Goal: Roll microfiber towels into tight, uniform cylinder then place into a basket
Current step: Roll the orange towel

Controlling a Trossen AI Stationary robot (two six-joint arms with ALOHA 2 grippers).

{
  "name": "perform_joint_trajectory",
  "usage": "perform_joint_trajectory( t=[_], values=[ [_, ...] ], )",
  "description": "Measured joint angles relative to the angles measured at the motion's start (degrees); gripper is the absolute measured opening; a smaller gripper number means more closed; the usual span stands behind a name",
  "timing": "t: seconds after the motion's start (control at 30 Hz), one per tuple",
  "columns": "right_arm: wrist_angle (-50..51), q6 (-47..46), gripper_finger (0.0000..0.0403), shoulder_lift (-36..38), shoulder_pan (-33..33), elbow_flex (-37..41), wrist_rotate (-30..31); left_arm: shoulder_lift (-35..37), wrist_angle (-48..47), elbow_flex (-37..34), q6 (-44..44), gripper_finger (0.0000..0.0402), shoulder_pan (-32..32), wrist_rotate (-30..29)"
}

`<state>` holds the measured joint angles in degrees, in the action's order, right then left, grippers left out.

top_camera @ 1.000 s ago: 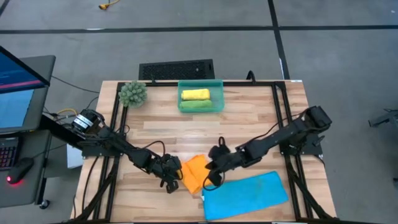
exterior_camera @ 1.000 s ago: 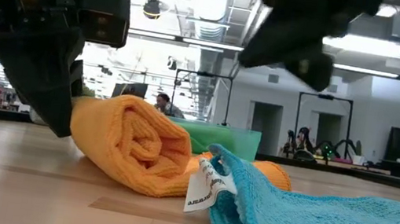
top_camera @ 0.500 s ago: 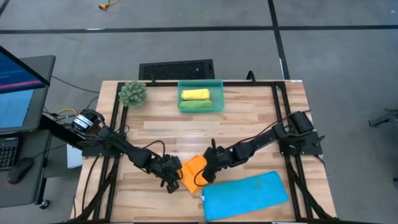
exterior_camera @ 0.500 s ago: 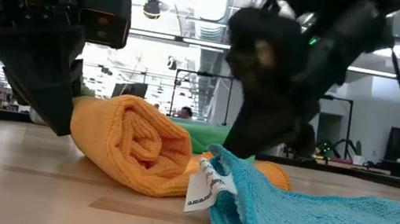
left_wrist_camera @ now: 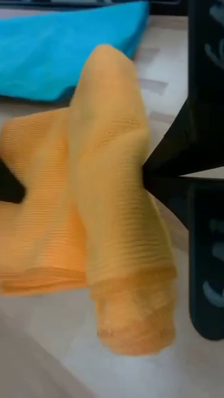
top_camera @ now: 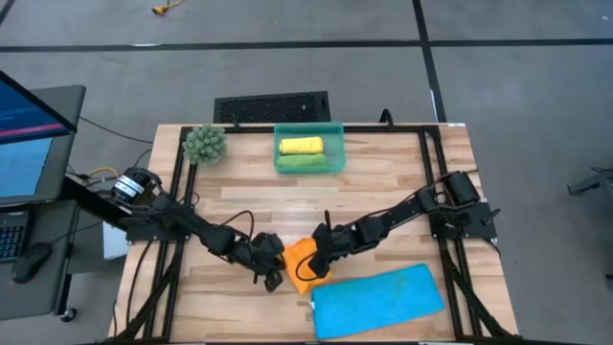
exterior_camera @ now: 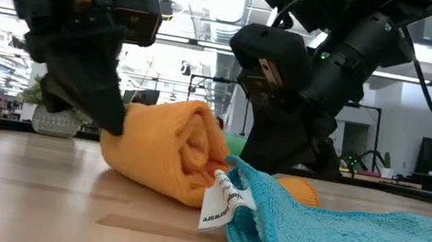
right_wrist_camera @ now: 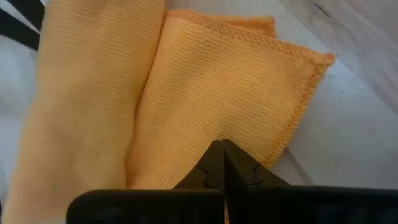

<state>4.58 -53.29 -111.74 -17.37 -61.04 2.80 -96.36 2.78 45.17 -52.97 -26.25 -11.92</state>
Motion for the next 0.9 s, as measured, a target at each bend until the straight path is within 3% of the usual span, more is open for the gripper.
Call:
perform_joint_trajectory(
  t=[0.27, 0.9],
  values=[
    [-0.3, -0.7, 0.0008, -0.1, 0.0, 0.0, -1.3, 0.0, 5.0, 0.0, 2.1, 0.0000, 2.1, 0.1],
    [-1.1, -2.3, 0.0008, -0.1, 2.5, 0.0, -1.5, -2.4, 5.7, 0.1, 6.1, 0.0000, 6.4, 1.8]
  ],
)
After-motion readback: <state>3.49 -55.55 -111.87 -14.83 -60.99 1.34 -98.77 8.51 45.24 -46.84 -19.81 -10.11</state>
